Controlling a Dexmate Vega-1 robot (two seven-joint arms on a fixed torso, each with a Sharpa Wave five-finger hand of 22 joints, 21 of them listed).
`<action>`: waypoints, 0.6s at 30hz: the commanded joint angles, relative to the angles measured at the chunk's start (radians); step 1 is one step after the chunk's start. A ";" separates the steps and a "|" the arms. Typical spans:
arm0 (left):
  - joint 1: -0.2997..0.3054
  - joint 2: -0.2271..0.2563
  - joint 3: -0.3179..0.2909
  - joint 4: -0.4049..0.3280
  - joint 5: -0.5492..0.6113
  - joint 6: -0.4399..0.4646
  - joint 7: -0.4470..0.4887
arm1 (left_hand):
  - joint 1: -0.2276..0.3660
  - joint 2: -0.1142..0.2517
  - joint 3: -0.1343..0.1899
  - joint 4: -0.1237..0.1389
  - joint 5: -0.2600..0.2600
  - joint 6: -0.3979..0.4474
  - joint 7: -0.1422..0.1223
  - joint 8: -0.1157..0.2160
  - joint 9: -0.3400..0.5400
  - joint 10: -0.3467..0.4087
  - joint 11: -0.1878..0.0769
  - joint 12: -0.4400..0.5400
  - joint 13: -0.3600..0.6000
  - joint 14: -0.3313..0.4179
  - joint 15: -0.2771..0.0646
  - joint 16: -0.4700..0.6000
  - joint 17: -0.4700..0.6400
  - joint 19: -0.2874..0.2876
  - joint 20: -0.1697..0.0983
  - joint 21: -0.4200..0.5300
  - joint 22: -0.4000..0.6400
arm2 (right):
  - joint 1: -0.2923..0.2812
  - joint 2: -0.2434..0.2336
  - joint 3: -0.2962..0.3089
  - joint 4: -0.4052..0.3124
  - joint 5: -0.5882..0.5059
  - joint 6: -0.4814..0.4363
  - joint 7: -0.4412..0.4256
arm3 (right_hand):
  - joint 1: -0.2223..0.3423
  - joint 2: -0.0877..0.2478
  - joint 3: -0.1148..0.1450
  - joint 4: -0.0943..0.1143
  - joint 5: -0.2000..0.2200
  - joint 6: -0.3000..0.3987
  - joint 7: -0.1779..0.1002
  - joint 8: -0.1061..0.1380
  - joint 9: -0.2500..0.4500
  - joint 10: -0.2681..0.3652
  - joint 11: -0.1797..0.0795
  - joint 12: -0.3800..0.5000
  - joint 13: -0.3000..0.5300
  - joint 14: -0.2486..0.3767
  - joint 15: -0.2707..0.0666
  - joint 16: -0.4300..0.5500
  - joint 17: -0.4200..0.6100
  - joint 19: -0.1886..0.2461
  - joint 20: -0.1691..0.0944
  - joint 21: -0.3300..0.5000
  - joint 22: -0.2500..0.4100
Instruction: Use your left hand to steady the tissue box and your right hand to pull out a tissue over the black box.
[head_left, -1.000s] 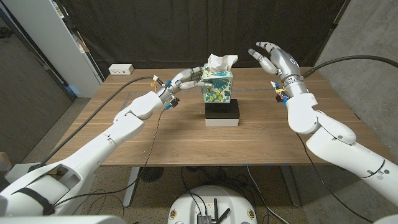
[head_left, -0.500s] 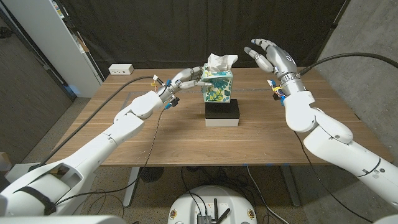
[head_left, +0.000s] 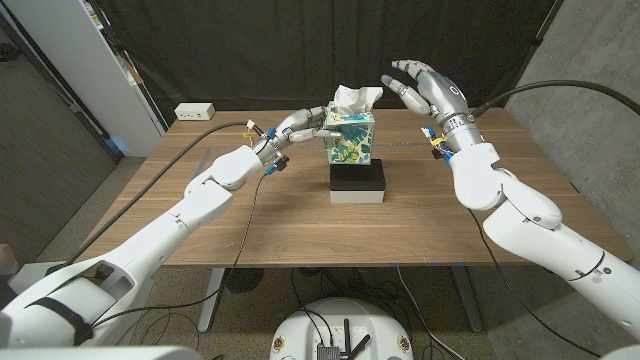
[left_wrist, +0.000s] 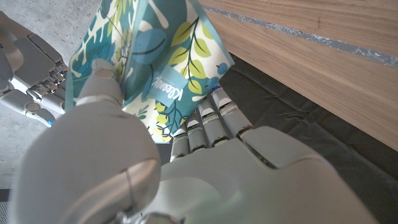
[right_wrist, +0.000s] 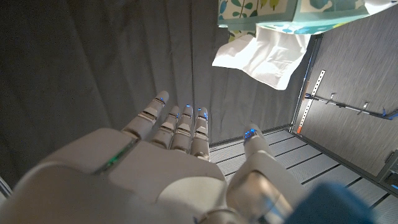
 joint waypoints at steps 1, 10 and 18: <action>-0.001 -0.002 0.002 0.002 0.001 -0.003 -0.001 | 0.004 0.007 0.007 0.000 0.004 0.010 0.002 0.001 0.003 0.005 0.001 0.000 0.004 0.008 -0.101 -0.003 0.001 0.003 -0.005 -0.005 0.003 | 0.019 0.013 -0.014 -0.001 -0.031 0.031 0.046 | 0.012 0.008 0.004 -0.007 0.005 0.003 -0.004 -0.001 0.006 -0.003 -0.001 -0.002 0.002 0.001 -0.034 -0.006 0.002 0.003 0.006 -0.001 0.006; 0.002 0.000 0.002 -0.006 0.003 -0.001 0.000 | 0.002 0.007 0.009 0.000 0.004 0.010 0.002 0.001 0.003 0.005 0.004 0.000 0.004 0.008 -0.100 -0.003 0.002 0.003 -0.005 -0.006 0.003 | 0.022 0.022 -0.011 0.000 -0.023 0.063 0.071 | 0.018 0.010 0.007 -0.012 0.007 0.009 -0.005 0.000 0.006 -0.007 -0.004 -0.004 0.002 -0.009 -0.039 -0.011 0.002 -0.005 0.011 -0.005 0.006; 0.008 0.003 0.001 -0.015 0.003 0.001 0.003 | 0.001 0.006 0.011 0.000 0.004 0.012 0.003 0.001 0.003 0.003 0.002 -0.001 0.004 0.008 -0.100 -0.003 0.002 0.002 -0.005 -0.006 0.003 | 0.028 0.028 -0.022 -0.007 -0.042 0.062 0.094 | 0.035 0.019 0.019 -0.021 0.011 0.015 -0.010 0.001 0.007 -0.010 -0.008 -0.006 0.002 -0.010 -0.043 -0.014 -0.001 -0.006 0.010 -0.005 0.006</action>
